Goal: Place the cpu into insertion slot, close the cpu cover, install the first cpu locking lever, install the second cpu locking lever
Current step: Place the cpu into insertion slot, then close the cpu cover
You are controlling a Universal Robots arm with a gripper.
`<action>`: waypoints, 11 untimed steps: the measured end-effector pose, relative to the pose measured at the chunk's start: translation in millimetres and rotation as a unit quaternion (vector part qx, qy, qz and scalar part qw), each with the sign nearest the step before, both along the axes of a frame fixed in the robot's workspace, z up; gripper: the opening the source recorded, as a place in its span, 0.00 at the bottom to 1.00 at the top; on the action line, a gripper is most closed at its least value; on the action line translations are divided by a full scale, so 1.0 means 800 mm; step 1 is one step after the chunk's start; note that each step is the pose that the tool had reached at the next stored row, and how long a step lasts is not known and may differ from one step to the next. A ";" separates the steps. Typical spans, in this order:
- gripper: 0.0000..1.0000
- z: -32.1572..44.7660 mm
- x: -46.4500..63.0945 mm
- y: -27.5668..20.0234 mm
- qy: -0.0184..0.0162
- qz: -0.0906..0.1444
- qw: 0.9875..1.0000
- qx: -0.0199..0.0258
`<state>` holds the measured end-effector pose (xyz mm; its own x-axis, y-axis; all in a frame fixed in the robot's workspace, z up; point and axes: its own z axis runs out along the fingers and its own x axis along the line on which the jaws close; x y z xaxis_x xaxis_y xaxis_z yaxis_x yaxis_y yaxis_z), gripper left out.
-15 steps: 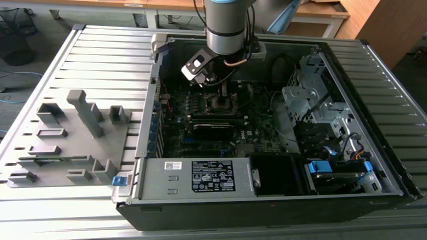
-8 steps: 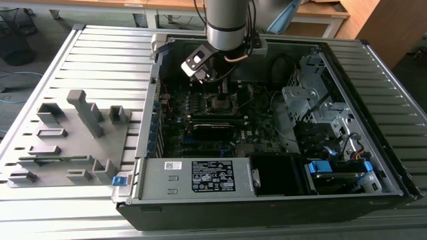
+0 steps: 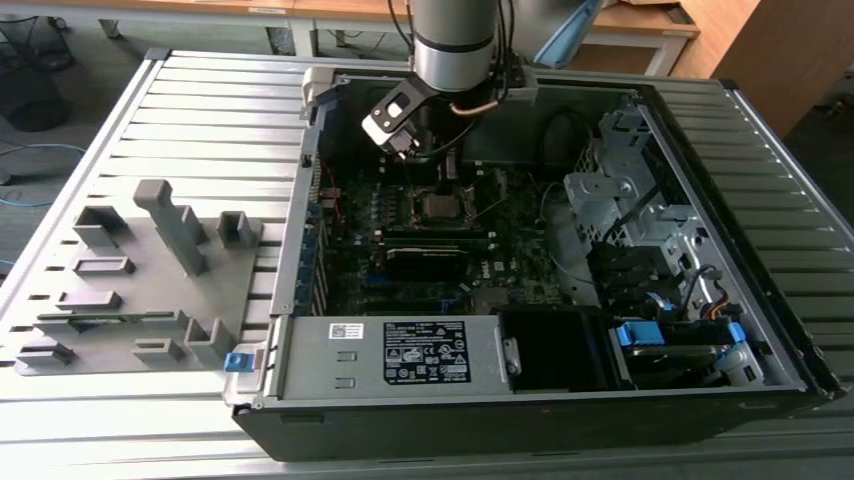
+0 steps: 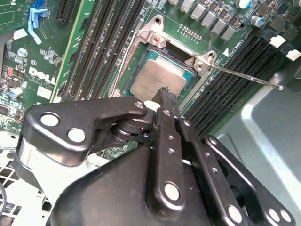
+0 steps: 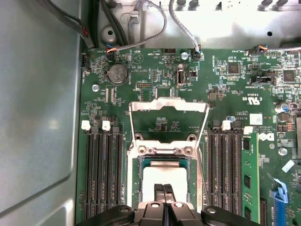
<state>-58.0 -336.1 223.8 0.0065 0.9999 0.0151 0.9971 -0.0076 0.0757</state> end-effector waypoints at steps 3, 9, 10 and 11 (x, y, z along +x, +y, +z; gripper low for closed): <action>0.11 0.0001 0.002 0.0000 0.000 0.000 1.000 0.000; 0.11 0.0027 0.002 0.0000 0.000 0.000 1.000 0.000; 0.11 0.0051 0.002 0.0000 0.000 0.000 1.000 0.000; 0.11 0.0052 0.002 0.0000 0.000 0.000 1.000 0.000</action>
